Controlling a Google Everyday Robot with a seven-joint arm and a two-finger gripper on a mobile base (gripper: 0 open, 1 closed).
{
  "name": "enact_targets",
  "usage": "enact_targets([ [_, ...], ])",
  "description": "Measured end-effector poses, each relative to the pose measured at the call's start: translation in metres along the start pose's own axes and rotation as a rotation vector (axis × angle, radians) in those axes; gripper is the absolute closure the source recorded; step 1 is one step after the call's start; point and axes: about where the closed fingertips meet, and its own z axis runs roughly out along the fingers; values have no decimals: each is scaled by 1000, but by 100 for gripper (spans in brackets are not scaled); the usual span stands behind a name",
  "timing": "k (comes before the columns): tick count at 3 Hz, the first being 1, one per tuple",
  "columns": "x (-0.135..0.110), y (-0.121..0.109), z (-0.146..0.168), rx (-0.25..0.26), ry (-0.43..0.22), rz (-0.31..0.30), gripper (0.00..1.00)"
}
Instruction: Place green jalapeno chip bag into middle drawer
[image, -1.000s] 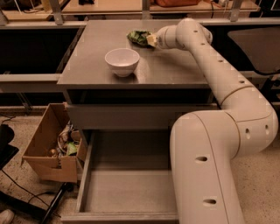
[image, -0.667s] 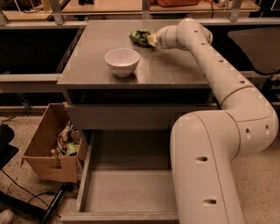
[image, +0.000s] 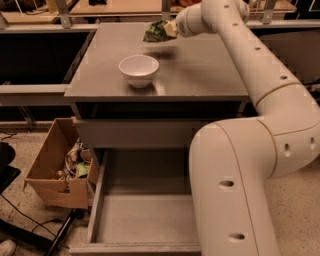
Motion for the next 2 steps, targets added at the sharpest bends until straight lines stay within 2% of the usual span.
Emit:
enact_targets([
  [1, -49, 9, -52, -1, 19, -91, 100],
  [2, -85, 4, -122, 61, 31, -146, 100],
])
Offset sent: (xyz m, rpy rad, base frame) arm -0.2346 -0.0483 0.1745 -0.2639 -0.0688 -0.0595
